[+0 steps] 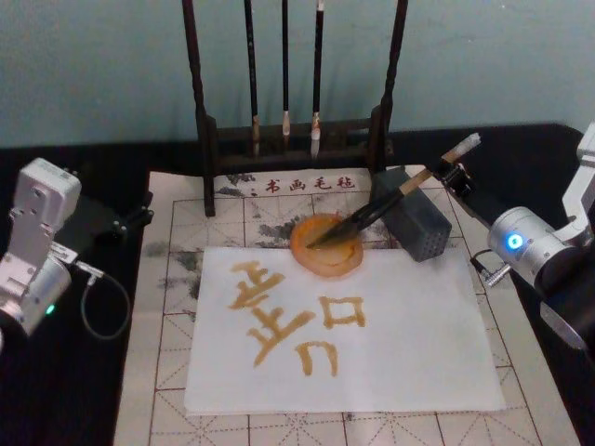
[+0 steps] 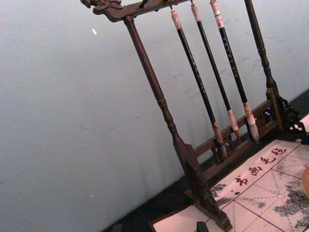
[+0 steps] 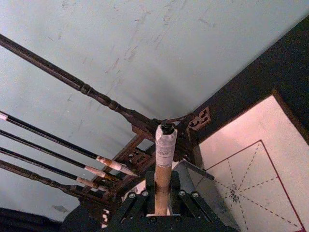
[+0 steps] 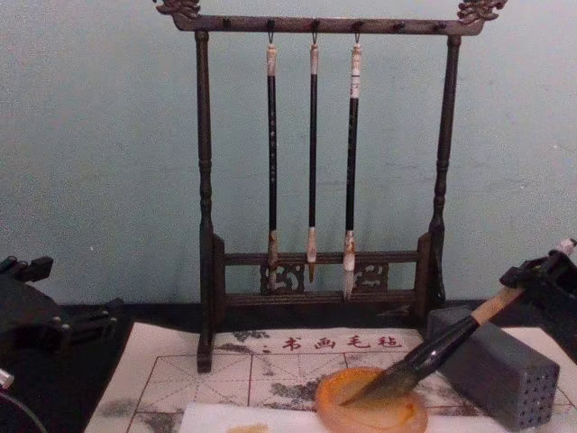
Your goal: Pick up the brush from the inkstone, write on the paper, then place the brush back to its original position.
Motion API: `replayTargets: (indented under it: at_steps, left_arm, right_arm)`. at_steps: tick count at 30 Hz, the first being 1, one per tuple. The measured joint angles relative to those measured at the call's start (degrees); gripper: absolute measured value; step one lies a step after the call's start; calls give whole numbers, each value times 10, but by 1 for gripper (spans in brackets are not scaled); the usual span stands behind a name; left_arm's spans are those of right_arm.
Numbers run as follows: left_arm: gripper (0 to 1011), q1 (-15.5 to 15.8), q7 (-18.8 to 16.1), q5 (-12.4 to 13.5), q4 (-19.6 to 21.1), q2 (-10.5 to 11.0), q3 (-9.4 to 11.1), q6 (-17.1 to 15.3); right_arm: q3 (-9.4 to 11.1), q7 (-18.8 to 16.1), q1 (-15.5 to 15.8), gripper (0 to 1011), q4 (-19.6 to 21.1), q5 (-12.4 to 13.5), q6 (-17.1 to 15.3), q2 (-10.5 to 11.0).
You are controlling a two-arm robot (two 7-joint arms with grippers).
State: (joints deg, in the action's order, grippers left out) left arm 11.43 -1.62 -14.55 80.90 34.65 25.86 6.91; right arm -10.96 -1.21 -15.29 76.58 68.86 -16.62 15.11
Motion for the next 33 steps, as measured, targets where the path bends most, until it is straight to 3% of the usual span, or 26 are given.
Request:
replayTargets:
  at_steps: [3, 22, 33]
  left_arm:
    - [1001, 0, 0, 0, 0, 0, 0, 0]
    - [1001, 0, 0, 0, 0, 0, 0, 0]
    - [1001, 0, 0, 0, 0, 0, 0, 0]
  right_arm:
    - [0, 0, 0, 185, 0, 0, 0, 0]
    - [0, 0, 0, 184, 0, 0, 0, 0]
    - [-17, -16, 1, 184, 15, 3, 27, 16]
